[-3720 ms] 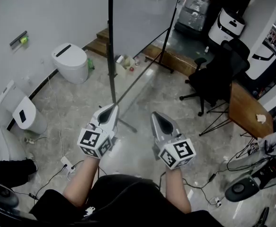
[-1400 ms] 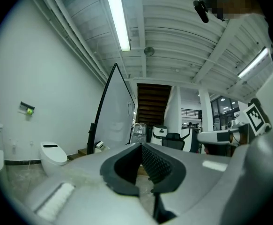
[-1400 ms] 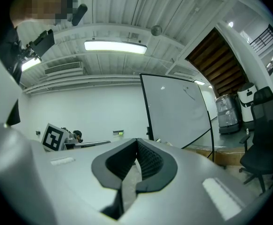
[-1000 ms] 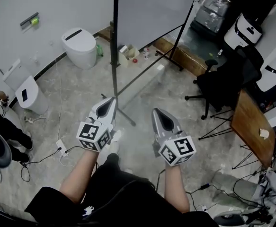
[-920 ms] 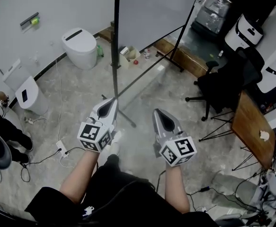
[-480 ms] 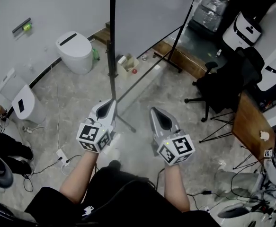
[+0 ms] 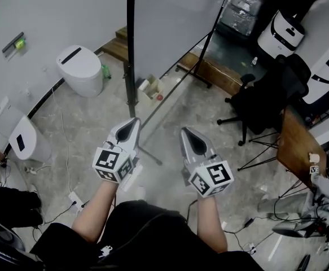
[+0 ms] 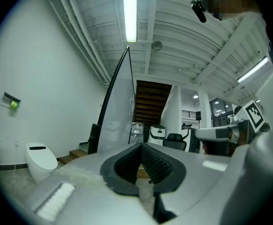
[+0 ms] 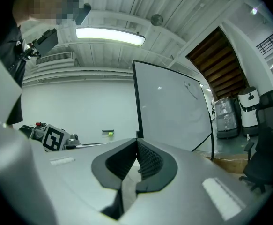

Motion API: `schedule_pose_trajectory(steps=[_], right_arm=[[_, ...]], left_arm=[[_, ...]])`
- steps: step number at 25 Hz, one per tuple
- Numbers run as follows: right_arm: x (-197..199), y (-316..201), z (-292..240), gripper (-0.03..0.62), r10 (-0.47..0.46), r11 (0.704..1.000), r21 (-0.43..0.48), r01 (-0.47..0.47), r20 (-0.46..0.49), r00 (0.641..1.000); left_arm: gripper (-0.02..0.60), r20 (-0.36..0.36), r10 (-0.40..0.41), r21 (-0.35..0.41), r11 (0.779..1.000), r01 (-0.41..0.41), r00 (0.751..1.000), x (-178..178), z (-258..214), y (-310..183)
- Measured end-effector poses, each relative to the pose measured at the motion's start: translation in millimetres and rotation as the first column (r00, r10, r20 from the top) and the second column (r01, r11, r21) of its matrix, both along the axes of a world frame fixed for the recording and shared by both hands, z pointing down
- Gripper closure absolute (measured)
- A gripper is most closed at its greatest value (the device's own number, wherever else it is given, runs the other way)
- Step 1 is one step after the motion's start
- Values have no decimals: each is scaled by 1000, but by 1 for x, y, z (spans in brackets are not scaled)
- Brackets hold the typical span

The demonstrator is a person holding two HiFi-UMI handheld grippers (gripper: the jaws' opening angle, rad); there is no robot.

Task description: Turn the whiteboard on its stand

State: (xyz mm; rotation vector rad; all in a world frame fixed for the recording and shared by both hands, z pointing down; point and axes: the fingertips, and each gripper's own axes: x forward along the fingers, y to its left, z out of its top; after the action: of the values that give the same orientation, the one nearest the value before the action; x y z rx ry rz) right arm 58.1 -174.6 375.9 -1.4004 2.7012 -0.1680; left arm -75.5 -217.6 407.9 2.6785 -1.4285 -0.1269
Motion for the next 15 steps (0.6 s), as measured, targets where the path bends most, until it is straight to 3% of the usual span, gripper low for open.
schedule_pose_trajectory(steps=[15], right_arm=[[-28, -52, 10, 585, 72, 997, 0, -72, 7, 997]], left_arm=[[577, 6, 77, 6, 997, -77, 997, -22, 7, -62]])
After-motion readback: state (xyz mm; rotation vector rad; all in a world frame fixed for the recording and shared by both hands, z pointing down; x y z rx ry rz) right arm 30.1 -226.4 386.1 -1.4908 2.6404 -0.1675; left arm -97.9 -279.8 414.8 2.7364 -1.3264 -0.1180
